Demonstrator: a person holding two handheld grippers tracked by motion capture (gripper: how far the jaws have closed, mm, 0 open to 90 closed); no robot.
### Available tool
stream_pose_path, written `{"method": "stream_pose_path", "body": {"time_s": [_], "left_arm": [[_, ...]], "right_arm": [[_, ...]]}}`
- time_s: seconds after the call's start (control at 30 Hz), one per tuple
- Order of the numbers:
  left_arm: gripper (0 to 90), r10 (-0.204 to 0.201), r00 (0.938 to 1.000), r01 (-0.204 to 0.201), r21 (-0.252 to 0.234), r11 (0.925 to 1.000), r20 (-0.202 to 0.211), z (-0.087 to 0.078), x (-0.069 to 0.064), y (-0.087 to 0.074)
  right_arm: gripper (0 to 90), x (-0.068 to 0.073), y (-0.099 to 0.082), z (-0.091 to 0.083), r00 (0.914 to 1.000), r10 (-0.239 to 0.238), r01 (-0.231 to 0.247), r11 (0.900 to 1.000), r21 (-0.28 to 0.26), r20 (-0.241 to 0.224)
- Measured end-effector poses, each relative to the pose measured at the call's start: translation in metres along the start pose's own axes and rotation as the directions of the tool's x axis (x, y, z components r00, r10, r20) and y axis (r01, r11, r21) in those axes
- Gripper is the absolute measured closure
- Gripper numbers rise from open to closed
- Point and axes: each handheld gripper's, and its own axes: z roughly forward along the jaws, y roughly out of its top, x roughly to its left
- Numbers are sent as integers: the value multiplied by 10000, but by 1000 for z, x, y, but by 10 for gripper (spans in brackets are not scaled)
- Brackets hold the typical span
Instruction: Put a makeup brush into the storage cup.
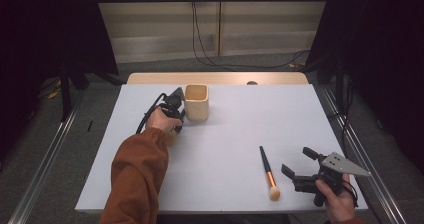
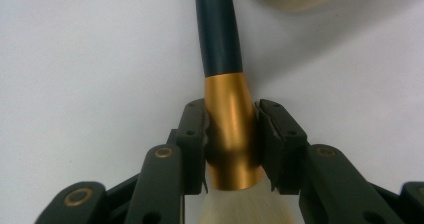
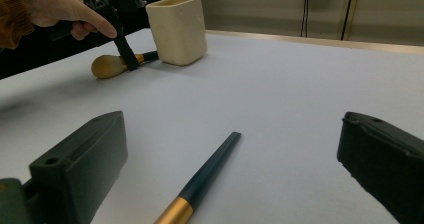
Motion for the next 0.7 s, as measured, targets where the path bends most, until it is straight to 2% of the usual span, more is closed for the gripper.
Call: {"method": "stream_pose_path", "body": {"time_s": [0.3, 0.4, 0.7], "left_arm": [[658, -40, 9999, 40, 39, 10000, -93, -2, 3, -1], [658, -197, 9998, 197, -63, 9998, -48, -3, 3, -2], [659, -237, 9997, 240, -387, 9990, 78, -10, 7, -4]], "right_arm": [[0, 0, 0, 0, 10000, -15, 15, 10000, 8, 2], [0, 0, 0, 1, 10000, -12, 12, 10000, 7, -1], [0, 0, 0, 1, 10000, -18, 18, 10000, 25, 3]]}}
